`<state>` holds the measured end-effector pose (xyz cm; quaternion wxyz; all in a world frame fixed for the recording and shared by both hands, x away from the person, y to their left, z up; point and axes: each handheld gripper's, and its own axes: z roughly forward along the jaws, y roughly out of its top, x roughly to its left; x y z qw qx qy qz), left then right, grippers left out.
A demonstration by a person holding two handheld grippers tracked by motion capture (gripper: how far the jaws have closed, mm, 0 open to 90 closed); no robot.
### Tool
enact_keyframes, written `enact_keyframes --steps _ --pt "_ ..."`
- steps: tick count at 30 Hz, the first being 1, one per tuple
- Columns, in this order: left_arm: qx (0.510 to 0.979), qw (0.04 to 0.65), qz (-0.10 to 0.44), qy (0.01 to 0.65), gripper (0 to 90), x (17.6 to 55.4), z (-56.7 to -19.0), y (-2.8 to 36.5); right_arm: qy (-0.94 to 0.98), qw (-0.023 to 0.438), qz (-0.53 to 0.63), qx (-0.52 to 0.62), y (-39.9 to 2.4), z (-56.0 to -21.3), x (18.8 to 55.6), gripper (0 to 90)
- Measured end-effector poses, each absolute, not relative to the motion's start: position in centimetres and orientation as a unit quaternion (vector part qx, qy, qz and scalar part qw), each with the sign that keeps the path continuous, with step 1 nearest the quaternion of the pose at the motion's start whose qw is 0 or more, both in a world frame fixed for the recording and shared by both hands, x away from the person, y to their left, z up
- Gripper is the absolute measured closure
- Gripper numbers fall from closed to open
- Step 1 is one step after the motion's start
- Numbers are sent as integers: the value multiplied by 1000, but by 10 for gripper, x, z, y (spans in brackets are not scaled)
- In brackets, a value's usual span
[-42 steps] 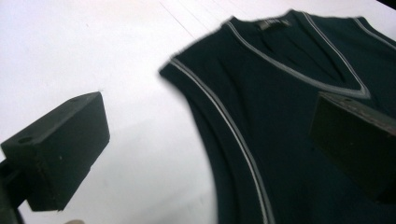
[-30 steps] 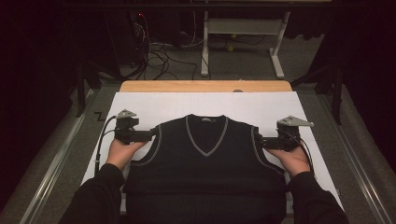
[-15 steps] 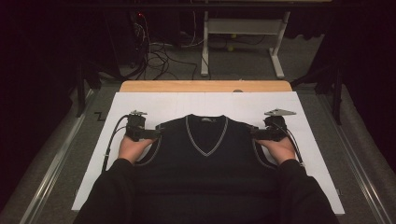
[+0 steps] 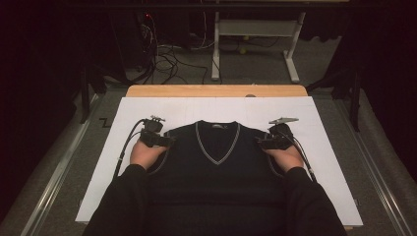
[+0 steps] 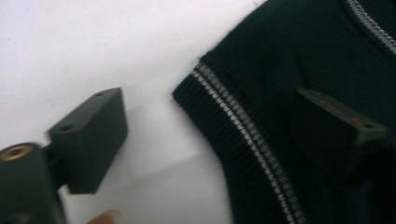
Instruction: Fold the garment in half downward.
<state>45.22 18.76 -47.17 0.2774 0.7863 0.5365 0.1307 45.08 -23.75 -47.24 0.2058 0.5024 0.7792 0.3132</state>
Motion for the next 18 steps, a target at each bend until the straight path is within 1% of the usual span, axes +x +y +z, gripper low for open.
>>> enact_keyframes --steps 2,4,5,14,18 --pt "784 281 131 538 216 452 -471 185 781 208 314 499 -237 -472 451 228" --pt "789 289 129 527 336 450 -470 183 782 209 317 495 -235 -472 450 286" --pt "789 290 130 526 387 450 -470 182 782 211 317 493 -234 -472 450 299" --pt "787 302 116 525 589 447 -469 179 783 209 318 491 -232 -470 447 490" --pt "786 305 115 526 632 447 -469 178 787 206 319 486 -230 -469 446 580"
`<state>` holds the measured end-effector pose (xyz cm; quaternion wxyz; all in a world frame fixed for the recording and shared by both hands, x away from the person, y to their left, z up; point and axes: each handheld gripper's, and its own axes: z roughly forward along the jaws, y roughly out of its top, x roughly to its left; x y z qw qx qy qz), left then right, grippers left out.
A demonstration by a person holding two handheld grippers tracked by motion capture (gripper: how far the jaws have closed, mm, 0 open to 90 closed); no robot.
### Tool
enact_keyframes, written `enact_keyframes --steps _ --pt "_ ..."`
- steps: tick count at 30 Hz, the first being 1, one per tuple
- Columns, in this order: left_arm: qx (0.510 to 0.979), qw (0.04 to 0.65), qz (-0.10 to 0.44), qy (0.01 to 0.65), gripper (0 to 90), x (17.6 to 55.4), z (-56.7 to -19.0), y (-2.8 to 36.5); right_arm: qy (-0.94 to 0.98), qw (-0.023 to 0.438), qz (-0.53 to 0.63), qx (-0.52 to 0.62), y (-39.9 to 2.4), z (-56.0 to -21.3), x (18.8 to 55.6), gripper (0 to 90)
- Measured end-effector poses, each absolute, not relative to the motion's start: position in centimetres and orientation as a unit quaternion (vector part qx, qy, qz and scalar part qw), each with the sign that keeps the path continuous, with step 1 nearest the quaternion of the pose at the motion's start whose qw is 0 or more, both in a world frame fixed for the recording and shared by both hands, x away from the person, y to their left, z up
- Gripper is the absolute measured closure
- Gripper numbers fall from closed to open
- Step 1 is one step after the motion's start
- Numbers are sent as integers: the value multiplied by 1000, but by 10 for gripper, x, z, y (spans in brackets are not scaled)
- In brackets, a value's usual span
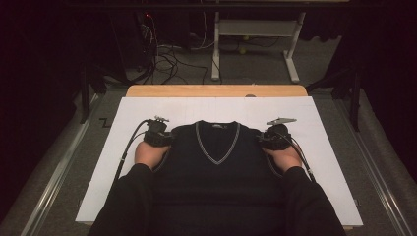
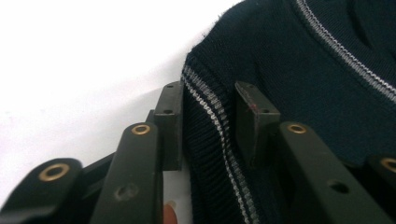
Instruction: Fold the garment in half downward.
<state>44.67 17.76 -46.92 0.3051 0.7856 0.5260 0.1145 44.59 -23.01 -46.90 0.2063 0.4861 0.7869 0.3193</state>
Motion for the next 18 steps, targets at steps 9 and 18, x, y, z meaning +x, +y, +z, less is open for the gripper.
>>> enact_keyframes --steps 9,18 --pt "780 325 129 519 699 443 -463 180 786 218 320 481 -227 -462 443 786" --pt "740 397 186 510 708 440 -417 193 746 274 384 470 -235 -415 441 791"
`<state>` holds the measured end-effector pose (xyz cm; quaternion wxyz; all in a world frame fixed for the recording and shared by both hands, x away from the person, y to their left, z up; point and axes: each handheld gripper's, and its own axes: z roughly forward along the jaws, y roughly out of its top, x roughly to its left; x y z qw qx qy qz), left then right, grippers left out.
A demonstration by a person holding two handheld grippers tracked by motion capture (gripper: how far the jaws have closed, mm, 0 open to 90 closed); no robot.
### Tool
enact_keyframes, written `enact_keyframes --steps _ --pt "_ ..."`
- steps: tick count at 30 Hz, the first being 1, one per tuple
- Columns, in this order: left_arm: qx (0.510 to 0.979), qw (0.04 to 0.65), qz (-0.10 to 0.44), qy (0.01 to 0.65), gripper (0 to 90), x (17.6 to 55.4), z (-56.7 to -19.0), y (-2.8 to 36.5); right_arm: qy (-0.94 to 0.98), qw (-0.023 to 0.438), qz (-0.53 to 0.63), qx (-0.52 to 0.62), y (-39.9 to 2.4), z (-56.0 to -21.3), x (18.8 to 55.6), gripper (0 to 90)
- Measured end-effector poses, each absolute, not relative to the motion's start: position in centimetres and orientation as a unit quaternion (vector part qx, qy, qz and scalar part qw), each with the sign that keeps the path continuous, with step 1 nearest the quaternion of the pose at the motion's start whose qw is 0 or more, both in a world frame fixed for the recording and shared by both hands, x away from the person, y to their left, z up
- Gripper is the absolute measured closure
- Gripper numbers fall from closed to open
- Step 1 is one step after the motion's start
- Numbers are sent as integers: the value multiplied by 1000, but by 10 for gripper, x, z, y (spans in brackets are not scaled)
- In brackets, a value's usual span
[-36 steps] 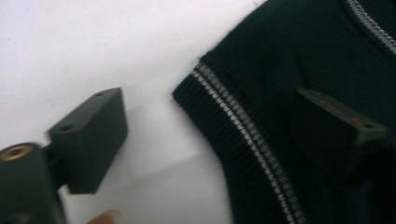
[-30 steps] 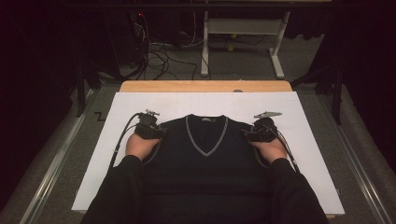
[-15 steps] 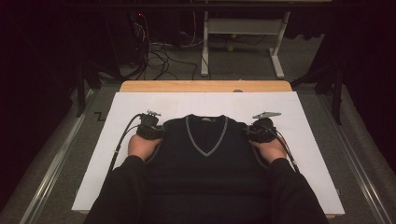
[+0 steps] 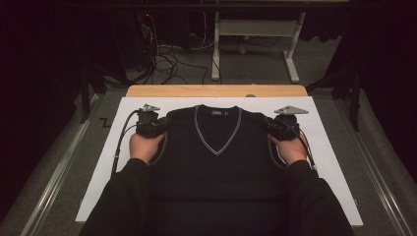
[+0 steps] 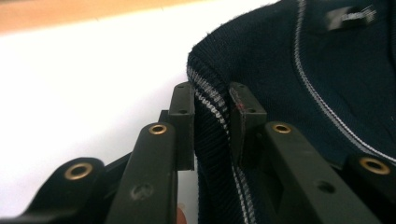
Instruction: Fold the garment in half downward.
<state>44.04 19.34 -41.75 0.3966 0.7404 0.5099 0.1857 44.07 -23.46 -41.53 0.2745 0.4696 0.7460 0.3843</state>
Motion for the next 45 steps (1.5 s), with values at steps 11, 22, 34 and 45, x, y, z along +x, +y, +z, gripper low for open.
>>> enact_keyframes --steps 11,22,34,45 --pt "711 449 235 488 707 440 -361 200 715 335 427 440 -231 -357 441 791" --pt "688 485 269 468 705 440 -315 205 692 377 460 409 -220 -301 443 790" --pt "711 478 219 467 704 415 -369 202 721 340 444 410 -224 -345 421 790" --pt "744 482 182 425 702 345 -420 213 734 303 463 395 -247 -407 349 789"
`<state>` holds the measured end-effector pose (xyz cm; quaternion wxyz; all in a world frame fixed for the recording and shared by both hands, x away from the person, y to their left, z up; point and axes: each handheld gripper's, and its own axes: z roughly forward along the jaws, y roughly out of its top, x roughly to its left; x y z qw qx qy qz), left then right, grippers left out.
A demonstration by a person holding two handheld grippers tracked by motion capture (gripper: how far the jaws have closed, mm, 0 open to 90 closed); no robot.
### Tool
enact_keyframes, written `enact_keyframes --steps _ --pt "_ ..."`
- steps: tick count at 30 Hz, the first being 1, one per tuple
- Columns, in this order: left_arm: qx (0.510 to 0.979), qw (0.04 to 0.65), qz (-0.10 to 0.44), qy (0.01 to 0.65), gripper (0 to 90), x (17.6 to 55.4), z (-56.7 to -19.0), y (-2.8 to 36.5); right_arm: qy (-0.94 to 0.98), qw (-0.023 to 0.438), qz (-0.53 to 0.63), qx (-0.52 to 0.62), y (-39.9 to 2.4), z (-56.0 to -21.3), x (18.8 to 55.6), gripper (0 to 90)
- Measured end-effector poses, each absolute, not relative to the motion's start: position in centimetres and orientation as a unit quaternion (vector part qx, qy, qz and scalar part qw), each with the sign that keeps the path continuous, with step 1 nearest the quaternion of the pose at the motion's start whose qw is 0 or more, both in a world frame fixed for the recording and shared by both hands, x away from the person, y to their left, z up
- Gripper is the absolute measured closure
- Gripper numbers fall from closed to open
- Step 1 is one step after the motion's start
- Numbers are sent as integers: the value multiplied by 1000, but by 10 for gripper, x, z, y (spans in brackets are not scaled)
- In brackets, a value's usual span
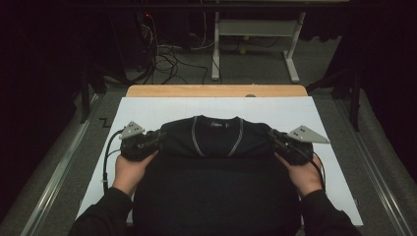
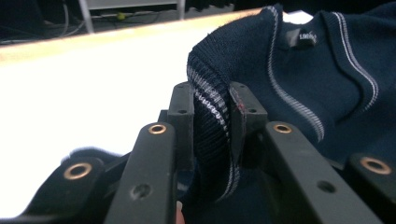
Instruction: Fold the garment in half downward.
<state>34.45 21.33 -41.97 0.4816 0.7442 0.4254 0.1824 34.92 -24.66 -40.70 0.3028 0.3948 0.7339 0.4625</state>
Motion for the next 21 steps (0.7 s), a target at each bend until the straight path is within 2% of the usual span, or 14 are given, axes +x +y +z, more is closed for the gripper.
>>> enact_keyframes --steps 4,9,21 --pt "745 488 149 429 701 324 -438 219 735 281 469 401 -255 -426 325 789" --pt "754 485 139 421 696 304 -451 224 741 279 465 395 -258 -441 302 789" --pt "753 502 116 409 695 263 -455 232 748 269 474 379 -260 -444 258 789"
